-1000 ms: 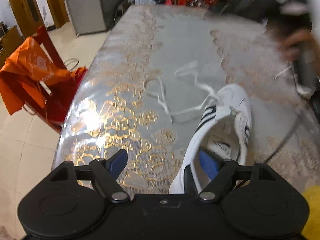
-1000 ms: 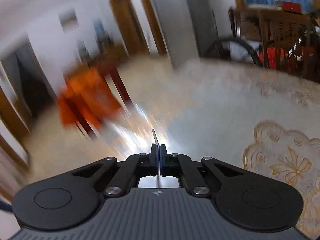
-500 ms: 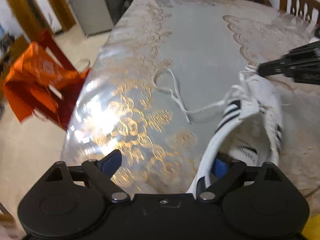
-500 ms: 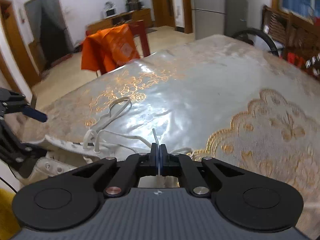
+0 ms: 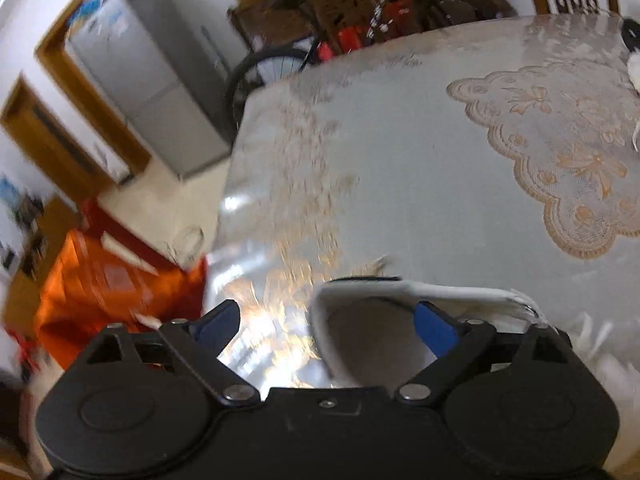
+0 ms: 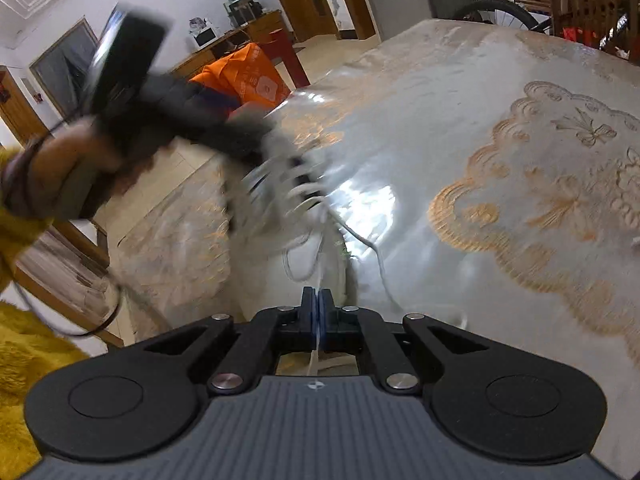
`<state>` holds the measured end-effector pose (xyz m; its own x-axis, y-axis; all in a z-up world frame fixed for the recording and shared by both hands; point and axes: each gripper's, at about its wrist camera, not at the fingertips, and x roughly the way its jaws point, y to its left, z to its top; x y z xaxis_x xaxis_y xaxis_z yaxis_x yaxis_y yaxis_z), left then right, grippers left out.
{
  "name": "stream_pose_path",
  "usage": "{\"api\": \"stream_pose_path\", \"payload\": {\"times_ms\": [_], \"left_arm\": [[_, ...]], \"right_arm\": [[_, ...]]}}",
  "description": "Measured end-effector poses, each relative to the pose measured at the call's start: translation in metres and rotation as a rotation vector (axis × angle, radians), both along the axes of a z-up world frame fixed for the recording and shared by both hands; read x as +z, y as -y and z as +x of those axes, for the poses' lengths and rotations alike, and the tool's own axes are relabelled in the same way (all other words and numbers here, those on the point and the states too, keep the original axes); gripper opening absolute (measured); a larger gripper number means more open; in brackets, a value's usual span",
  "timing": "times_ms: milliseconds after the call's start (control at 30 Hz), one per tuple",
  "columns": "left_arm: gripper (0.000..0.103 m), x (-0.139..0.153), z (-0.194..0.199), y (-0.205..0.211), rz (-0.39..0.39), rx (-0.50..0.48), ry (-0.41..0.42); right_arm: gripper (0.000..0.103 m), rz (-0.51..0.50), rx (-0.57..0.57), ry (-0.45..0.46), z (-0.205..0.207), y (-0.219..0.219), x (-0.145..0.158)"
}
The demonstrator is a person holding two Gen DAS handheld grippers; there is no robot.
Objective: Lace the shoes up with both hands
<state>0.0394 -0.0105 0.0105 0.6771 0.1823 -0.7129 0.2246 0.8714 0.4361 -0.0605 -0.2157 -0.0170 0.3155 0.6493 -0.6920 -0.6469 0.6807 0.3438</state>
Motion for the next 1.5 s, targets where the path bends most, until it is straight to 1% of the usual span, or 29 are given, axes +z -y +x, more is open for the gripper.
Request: {"api": "stream_pose_path", "payload": {"times_ms": [67,133,167,233,300,400,467,500,533,600,767,833,900,933,1000,1067,1167,1200,1267,1400,1433,1467,1500], "left_arm": [[0.093,0.003,-0.003,-0.002,0.02,-0.017,0.018],[0.094,0.009,-0.011,-0.007,-0.012,-0.013,0.018],[0.094,0.011,-0.016,-0.011,-0.03,-0.007,0.016],[0.094,0.015,-0.028,-0.017,-0.052,0.016,0.021],[0.094,0.017,-0.041,-0.021,-0.061,0.044,0.033],[0.094,0.023,-0.062,-0.029,-0.089,0.083,0.053],[0.094,0.027,-0.075,-0.034,-0.114,0.11,0.057],[0.095,0.029,-0.08,-0.036,-0.128,0.12,0.055],[0.095,0.03,-0.086,-0.038,-0.143,0.131,0.053],[0.096,0.029,-0.093,-0.043,-0.184,0.161,0.034],[0.096,0.02,-0.106,-0.055,-0.345,0.253,-0.02],[0.096,0.018,-0.113,-0.055,-0.376,0.292,-0.032],[0.096,0.016,-0.119,-0.053,-0.376,0.311,-0.037],[0.096,0.015,-0.123,-0.051,-0.37,0.318,-0.038],[0.096,0.011,-0.129,-0.047,-0.363,0.331,-0.049],[0.096,0.007,-0.133,-0.043,-0.367,0.344,-0.07],[0.096,0.004,-0.135,-0.037,-0.375,0.359,-0.086],[0.096,0.003,-0.134,-0.036,-0.371,0.361,-0.091],[0.096,0.001,-0.133,-0.033,-0.362,0.363,-0.1],[0.096,-0.002,-0.132,-0.028,-0.348,0.362,-0.117],[0.096,-0.002,-0.131,-0.027,-0.348,0.36,-0.118],[0.096,-0.002,-0.131,-0.027,-0.349,0.359,-0.119],[0.096,-0.003,-0.13,-0.026,-0.349,0.358,-0.12]], "right_arm": [[0.001,0.001,-0.012,0.008,-0.009,-0.005,0.0],[0.001,0.019,-0.037,0.001,-0.011,-0.005,0.002],[0.003,0.027,-0.049,-0.002,-0.012,-0.005,0.003],[0.008,0.045,-0.074,-0.009,-0.014,-0.005,0.004],[0.008,0.039,-0.081,-0.017,-0.008,-0.005,0.003],[0.011,0.025,-0.077,-0.044,-0.004,-0.002,-0.001],[0.015,0.011,-0.065,-0.039,-0.005,-0.002,0.001],[0.02,0.002,-0.047,-0.024,-0.007,-0.001,0.004],[0.028,-0.007,-0.027,-0.006,-0.009,0.001,0.007],[0.036,-0.061,0.074,0.038,-0.013,-0.002,0.015],[0.036,-0.24,0.393,0.141,-0.021,-0.023,0.022],[0.036,-0.311,0.416,0.131,-0.013,-0.03,0.016],[0.036,-0.3,0.329,0.047,0.004,-0.024,0.015],[0.036,-0.26,0.283,0.008,0.009,-0.018,0.017],[0.036,-0.149,0.201,-0.065,0.017,-0.003,0.022],[0.036,-0.085,0.154,-0.118,0.018,0.002,0.022],[0.035,-0.075,0.143,-0.168,0.013,-0.003,0.009],[0.033,-0.096,0.141,-0.168,0.009,-0.007,0.004],[0.032,-0.139,0.134,-0.148,0.003,-0.015,-0.002],[0.032,-0.178,0.095,-0.105,0.001,-0.023,-0.009],[0.03,-0.19,0.089,-0.094,0.0,-0.025,-0.01],[0.026,-0.202,0.09,-0.071,-0.002,-0.025,-0.01],[0.016,-0.213,0.094,-0.045,-0.005,-0.026,-0.01]]}}
